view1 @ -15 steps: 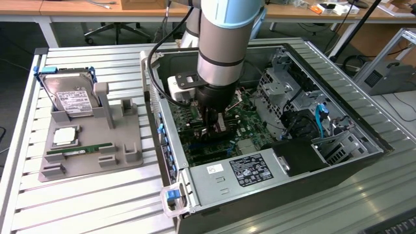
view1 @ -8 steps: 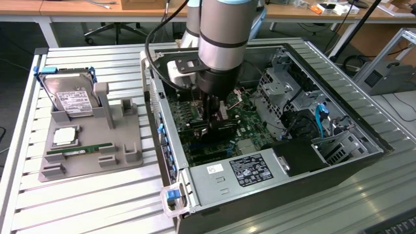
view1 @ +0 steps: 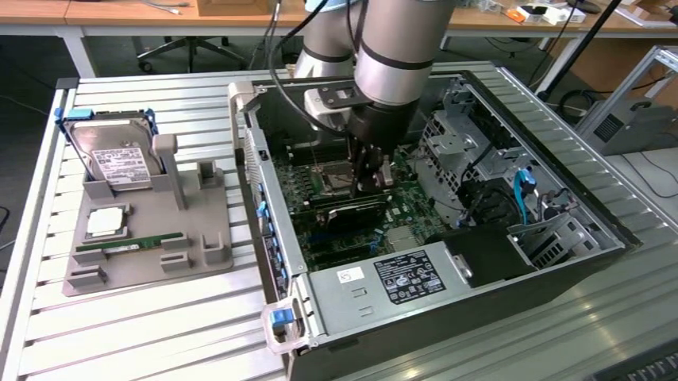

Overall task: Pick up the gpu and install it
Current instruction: 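Insert the gpu into the slot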

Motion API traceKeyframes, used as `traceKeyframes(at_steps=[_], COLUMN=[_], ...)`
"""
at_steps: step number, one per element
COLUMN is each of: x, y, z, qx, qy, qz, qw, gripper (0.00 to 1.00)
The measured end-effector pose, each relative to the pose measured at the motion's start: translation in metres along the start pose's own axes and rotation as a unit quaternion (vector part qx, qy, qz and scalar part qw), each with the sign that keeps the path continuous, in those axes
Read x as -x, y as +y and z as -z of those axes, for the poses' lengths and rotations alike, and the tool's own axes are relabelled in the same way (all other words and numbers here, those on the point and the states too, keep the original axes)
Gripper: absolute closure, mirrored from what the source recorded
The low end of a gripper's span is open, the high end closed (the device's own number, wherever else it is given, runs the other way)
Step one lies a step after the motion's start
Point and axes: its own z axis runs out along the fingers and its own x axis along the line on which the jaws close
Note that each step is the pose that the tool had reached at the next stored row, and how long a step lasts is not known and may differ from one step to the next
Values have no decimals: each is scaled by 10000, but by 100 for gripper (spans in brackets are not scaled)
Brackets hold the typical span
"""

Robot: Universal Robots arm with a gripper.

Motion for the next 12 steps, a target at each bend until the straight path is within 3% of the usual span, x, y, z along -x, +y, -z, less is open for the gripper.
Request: traceKeyframes(at_steps=[5,12], x=[-13,-14], y=[-221,-225], z=[-12,-12], qx=[115,117], qy=[-4,-4], qz=[0,0], qw=[9999,9999], gripper=[89,89])
